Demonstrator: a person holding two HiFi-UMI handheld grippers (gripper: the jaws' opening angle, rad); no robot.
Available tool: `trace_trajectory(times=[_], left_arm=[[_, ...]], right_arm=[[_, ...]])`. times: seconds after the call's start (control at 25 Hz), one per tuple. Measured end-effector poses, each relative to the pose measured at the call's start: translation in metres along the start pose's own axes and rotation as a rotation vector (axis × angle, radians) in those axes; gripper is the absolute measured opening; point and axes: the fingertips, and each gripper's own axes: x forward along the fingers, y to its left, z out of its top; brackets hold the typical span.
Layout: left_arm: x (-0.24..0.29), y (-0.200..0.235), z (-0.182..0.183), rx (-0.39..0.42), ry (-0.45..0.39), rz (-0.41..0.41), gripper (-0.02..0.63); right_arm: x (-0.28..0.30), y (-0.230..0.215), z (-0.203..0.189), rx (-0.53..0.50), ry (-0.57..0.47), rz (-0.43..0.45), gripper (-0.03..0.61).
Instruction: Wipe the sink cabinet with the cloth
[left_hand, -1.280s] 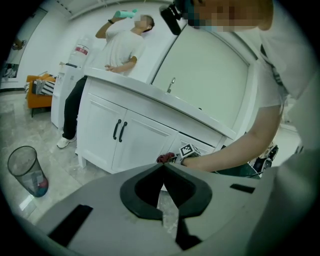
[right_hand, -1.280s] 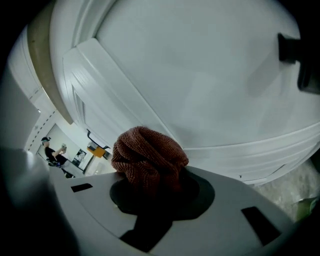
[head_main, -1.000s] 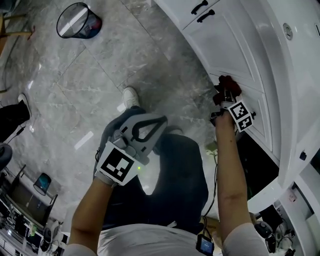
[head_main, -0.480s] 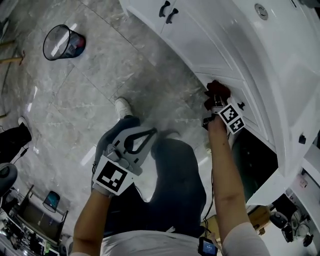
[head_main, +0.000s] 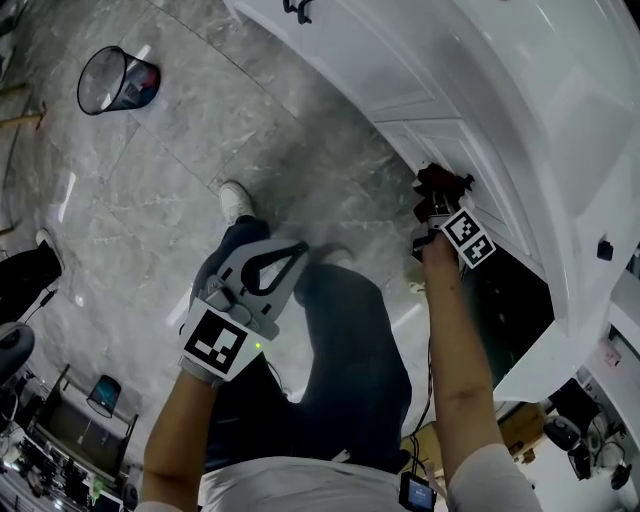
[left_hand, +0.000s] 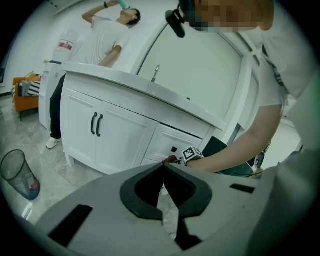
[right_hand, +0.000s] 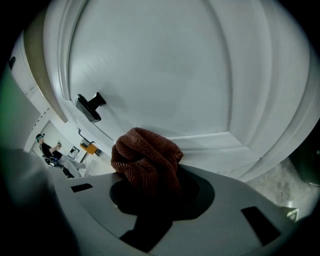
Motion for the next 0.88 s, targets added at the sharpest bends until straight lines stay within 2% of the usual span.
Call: trace_trajectory(times=[0.12,0.52,0.88], left_arm=[[0.007,-0.018,0.002,0.013,-0.007,-0.002,0.011],[0.018,-0.07,-0.006,-0.021,-0.029,0.013,0.011],[0.017,-0.086,-0.005,-0.024,-0.051,0.023,0.011]], right_arm=[[-0.013,-0.019,0.001,0.002,0.006,-0.012,0.095],[-0.059,-0.084,0.004,0.04,0.006,-0.088,0.095],[-0.082,-0.085,0.014,0.066,0.031,-0.118,0.091]])
